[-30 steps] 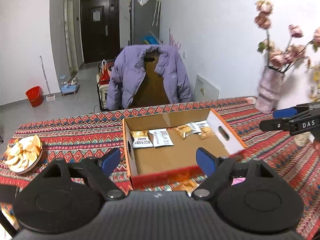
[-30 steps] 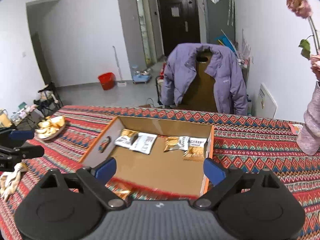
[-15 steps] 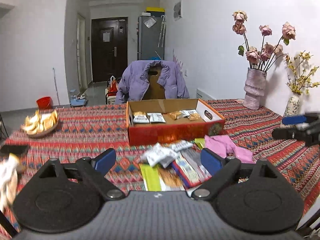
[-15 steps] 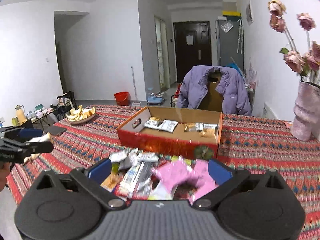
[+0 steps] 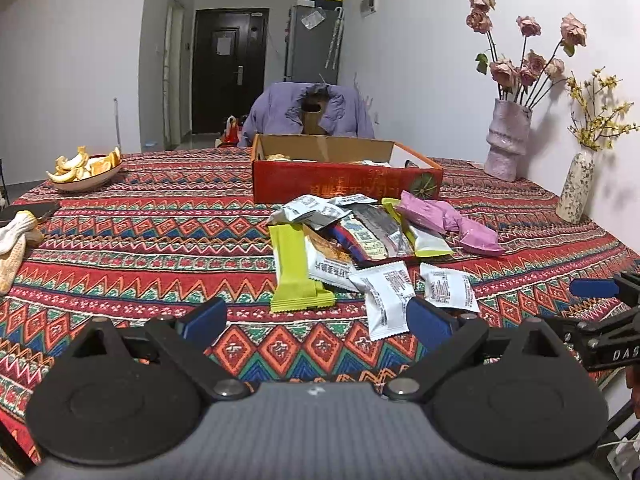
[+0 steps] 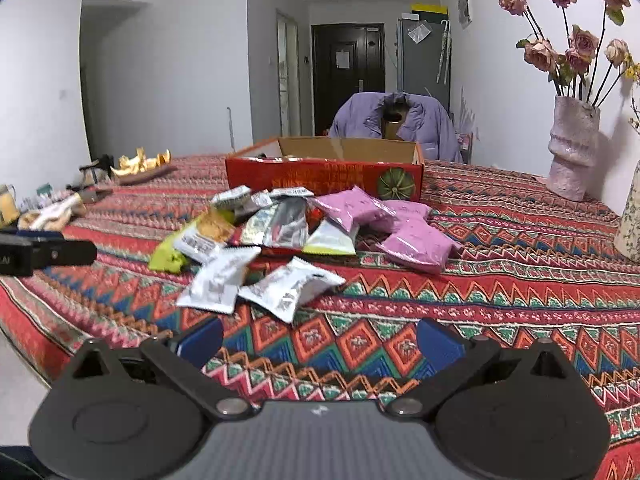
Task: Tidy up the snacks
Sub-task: 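Move both open tools back to the snack pile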
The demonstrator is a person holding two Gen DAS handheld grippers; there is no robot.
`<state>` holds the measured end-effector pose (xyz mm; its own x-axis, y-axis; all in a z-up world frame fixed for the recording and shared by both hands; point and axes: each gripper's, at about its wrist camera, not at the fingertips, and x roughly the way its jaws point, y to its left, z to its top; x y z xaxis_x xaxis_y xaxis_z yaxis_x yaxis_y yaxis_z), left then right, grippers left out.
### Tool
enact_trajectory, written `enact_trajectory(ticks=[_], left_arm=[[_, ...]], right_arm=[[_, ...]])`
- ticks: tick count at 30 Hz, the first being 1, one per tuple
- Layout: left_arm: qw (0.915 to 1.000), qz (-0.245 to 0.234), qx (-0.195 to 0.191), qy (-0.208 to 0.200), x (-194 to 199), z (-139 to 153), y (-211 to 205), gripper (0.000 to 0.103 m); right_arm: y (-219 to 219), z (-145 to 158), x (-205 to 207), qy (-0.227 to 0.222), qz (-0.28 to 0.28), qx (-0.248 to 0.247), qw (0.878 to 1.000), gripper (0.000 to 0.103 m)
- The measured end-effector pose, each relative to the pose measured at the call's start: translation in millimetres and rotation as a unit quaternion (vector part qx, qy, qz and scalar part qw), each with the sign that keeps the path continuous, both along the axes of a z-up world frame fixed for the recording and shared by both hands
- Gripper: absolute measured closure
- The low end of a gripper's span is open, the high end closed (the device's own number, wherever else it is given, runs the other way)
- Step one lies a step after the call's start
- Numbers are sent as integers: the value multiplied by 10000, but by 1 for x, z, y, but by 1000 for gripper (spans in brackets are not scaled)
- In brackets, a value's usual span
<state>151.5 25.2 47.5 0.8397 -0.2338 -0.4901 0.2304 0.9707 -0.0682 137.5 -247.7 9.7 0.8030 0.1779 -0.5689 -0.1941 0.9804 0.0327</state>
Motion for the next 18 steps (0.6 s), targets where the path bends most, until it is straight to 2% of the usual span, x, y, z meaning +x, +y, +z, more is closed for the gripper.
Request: enact_trajectory(ticks=[5, 12, 15, 18], left_arm=[[10000, -59, -27, 32, 12, 1, 1, 5], [9998, -94, 30, 188, 37, -8, -12, 5], [9996, -58, 219, 159, 47, -12, -18, 6], [9992, 105, 375, 89, 54, -12, -18, 8]], right_arm=[[1, 2, 5, -35, -135, 123, 9998, 0], [11, -8, 43, 167, -328, 341, 9987, 0], [20, -19, 66, 233, -354, 562, 9975, 1], [31, -28, 87, 248, -462, 565, 9970, 4]])
